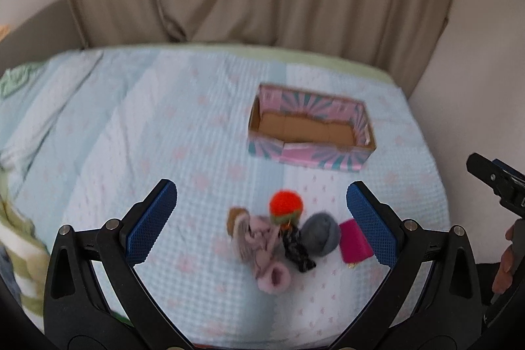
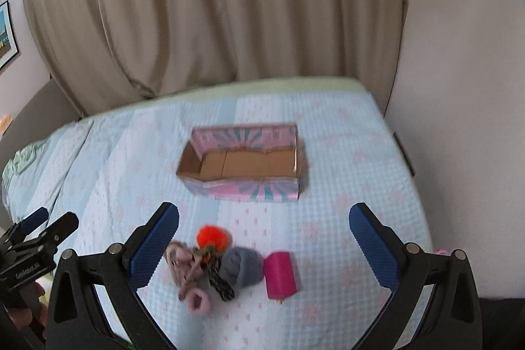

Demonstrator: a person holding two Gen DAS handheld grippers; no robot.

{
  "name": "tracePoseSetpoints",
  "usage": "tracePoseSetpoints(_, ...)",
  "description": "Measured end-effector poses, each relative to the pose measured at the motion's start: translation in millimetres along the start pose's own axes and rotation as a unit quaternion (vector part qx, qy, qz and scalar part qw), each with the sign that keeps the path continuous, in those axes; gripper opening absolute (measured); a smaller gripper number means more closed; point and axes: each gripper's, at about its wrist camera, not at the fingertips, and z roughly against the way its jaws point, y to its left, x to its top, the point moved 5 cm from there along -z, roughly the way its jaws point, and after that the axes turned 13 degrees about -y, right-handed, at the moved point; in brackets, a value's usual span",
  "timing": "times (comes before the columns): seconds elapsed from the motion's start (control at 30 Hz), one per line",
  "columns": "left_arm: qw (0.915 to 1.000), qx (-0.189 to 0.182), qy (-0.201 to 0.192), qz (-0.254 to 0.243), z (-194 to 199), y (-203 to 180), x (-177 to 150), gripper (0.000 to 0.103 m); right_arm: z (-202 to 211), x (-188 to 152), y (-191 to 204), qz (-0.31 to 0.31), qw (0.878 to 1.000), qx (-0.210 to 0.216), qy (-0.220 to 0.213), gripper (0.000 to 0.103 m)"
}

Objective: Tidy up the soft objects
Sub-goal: 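Grasp the pink cloth with the left tool while the right tool grasps the magenta case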

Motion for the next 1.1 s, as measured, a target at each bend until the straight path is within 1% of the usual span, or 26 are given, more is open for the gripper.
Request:
tracePoseSetpoints(0.27, 0.9981, 0.025, 0.056, -0.003, -66, 2, -91, 0.102, -71, -90, -29, -0.003, 0.997, 0.032, 0.074, 0.103)
tracePoseSetpoints(0.43, 0.9967, 0.031, 0.069, -0.031, -112, -3, -138, 0.102, -108, -136, -43, -0.003, 0.993, 0.044, 0.107, 0.103)
tracePoseSetpoints(0.5, 0.996, 0.028, 0.073, -0.044, -129, -7, -151, 0.101, -124, -153, -48, -0.002, 0.992, 0.047, 0.115, 0.103)
tracePoseSetpoints(0.63, 0.9928, 0.019, 0.09, -0.076, -163, -16, -181, 0.093, -155, -187, -57, 0.0, 0.99, 0.051, 0.135, 0.103)
tracePoseSetpoints(0.73, 0.9906, 0.014, 0.103, -0.089, -181, -19, -198, 0.087, -173, -210, -59, -0.003, 0.988, 0.058, 0.146, 0.103)
tracePoseSetpoints(0.8, 0.9894, 0.013, 0.111, -0.092, -191, -17, -207, 0.084, -184, -223, -61, -0.005, 0.986, 0.063, 0.154, 0.098)
tracePoseSetpoints(0.9, 0.9891, 0.01, 0.116, -0.09, -200, -14, -215, 0.081, -195, -235, -60, -0.01, 0.985, 0.07, 0.16, 0.094)
tracePoseSetpoints(0.93, 0.9888, 0.01, 0.118, -0.091, -202, -13, -218, 0.077, -199, -238, -60, -0.013, 0.984, 0.075, 0.162, 0.093)
tracePoseSetpoints(0.97, 0.9885, 0.01, 0.12, -0.092, -205, -13, -219, 0.071, -202, -241, -59, -0.015, 0.983, 0.078, 0.164, 0.089)
tracePoseSetpoints(1.0, 0.9881, 0.008, 0.124, -0.091, -208, -12, -221, 0.069, -205, -244, -58, -0.018, 0.983, 0.08, 0.166, 0.083)
tracePoseSetpoints(1.03, 0.988, 0.006, 0.126, -0.089, -210, -11, -222, 0.063, -210, -247, -58, -0.023, 0.981, 0.084, 0.171, 0.08)
tracePoseSetpoints(1.07, 0.988, 0.004, 0.128, -0.086, -212, -10, -223, 0.057, -212, -249, -58, -0.028, 0.98, 0.089, 0.174, 0.072)
tracePoseSetpoints(1.1, 0.9879, 0.002, 0.131, -0.084, -214, -10, -225, 0.053, -215, -250, -57, -0.035, 0.979, 0.096, 0.178, 0.065)
